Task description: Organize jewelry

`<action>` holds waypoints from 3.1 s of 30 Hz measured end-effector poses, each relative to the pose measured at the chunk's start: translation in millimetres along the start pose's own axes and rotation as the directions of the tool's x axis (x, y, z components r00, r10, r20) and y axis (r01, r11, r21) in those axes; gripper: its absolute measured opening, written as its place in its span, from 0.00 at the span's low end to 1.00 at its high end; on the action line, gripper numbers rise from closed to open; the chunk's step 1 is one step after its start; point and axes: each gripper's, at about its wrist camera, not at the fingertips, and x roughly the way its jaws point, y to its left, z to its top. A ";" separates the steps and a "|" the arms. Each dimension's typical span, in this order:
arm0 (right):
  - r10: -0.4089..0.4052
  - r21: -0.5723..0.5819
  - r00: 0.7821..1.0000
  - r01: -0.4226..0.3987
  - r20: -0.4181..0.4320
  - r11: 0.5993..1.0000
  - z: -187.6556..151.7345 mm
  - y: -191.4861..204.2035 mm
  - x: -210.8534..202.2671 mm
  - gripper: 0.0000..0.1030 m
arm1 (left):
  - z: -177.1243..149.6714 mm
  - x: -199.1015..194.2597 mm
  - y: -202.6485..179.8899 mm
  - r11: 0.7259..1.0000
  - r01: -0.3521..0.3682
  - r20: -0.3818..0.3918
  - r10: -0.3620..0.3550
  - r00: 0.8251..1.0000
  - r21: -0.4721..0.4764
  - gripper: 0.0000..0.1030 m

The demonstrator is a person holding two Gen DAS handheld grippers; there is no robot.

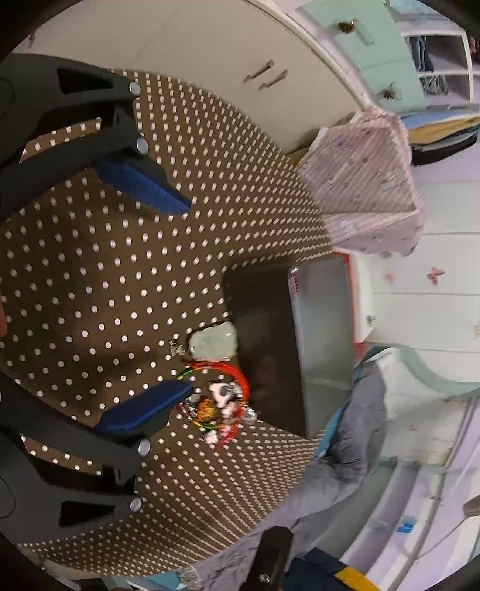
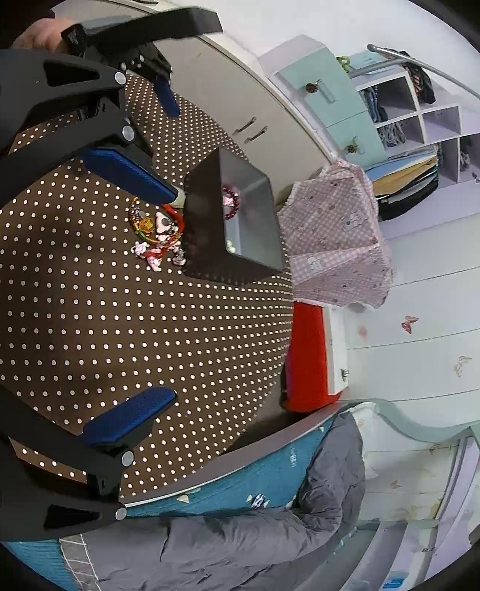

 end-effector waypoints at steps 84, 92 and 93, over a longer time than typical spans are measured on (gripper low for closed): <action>0.262 -0.169 0.965 -0.261 -0.019 0.950 35.9 32.2 0.5 0.05 | -0.3 -49.7 40.6 0.986 0.154 0.108 -0.146 0.983 -0.069 0.10; 0.298 -0.189 0.953 -0.283 0.060 0.940 54.6 36.6 -29.7 0.05 | 24.9 -72.6 51.9 0.985 0.168 0.182 -0.157 0.971 -0.048 0.10; 0.300 -0.194 0.952 -0.283 0.066 0.939 57.3 37.5 -31.8 0.05 | 29.3 -75.3 52.7 0.984 0.174 0.191 -0.162 0.968 -0.044 0.10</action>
